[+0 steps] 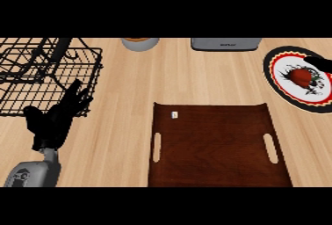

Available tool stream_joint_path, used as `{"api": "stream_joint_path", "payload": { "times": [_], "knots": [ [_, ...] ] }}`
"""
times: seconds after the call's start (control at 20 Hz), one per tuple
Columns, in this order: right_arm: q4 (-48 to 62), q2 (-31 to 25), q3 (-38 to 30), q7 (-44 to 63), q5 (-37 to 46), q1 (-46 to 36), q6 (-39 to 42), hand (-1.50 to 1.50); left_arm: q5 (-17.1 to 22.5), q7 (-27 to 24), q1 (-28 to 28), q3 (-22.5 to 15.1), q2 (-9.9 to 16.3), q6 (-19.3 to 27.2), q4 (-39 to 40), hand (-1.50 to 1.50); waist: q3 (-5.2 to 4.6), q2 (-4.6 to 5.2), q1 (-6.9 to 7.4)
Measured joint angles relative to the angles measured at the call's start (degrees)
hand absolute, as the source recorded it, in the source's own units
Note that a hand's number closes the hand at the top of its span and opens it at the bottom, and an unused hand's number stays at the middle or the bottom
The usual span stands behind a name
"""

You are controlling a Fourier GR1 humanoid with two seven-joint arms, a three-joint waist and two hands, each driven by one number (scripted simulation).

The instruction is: Pick the bell pepper from the tray and place it in the plate

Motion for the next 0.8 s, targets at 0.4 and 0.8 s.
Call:
{"api": "stream_joint_path", "payload": {
  "times": [0.4,0.8],
  "knots": [
    [0.0,-3.1,-1.2,-5.0,-5.6,5.1,6.9,-1.5,-1.4,-0.7,-1.0,-0.1,-1.1,0.6,1.2,0.0,0.02,0.05,0.19],
    [-1.1,-5.4,-0.2,-6.6,-8.9,9.8,9.4,-1.5,-1.0,-1.1,-1.1,0.6,-1.4,-0.5,1.7,0.0,-0.03,0.0,0.01]
  ]
}}
